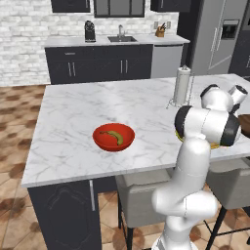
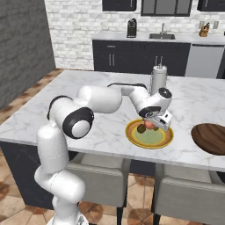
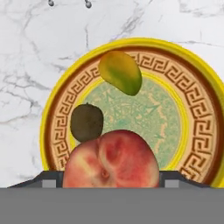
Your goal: Take the fruits from the plate on the dining counter and place two fruits in each bowl.
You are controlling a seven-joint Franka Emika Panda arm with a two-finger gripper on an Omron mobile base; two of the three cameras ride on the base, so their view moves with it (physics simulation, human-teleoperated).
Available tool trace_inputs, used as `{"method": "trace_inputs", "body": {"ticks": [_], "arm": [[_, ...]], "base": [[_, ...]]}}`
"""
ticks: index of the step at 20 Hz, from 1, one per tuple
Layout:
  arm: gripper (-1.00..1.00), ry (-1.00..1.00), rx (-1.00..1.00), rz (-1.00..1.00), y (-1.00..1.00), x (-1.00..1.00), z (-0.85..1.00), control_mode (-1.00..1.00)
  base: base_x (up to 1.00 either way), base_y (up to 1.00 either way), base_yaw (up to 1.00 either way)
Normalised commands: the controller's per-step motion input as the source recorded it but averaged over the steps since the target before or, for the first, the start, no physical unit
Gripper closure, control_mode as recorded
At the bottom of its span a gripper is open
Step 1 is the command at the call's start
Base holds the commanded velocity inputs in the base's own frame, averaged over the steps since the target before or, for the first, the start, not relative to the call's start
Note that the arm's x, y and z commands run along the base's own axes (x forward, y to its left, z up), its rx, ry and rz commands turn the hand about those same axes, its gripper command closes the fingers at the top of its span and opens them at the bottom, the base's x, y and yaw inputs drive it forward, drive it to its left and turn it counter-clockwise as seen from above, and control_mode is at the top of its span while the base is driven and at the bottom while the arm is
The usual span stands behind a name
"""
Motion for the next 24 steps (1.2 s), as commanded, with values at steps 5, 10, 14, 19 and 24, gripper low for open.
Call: {"method": "trace_inputs", "body": {"ticks": [5,10,14,19,24], "arm": [[1.0,0.08,-0.04,0.0,0.93,-0.18,0.69,-1.0],[1.0,0.14,-0.06,0.04,1.0,0.0,0.45,-1.0],[1.0,0.16,-0.03,0.16,1.0,0.0,0.04,-1.0],[1.0,0.2,-0.04,0.28,1.0,0.0,0.01,-1.0],[1.0,0.09,0.0,0.31,1.0,0.0,0.03,-1.0]], "base": [[0.0,0.0,0.0],[0.0,0.0,0.0],[0.0,0.0,0.0],[0.0,0.0,0.0],[0.0,0.0,0.0]]}}
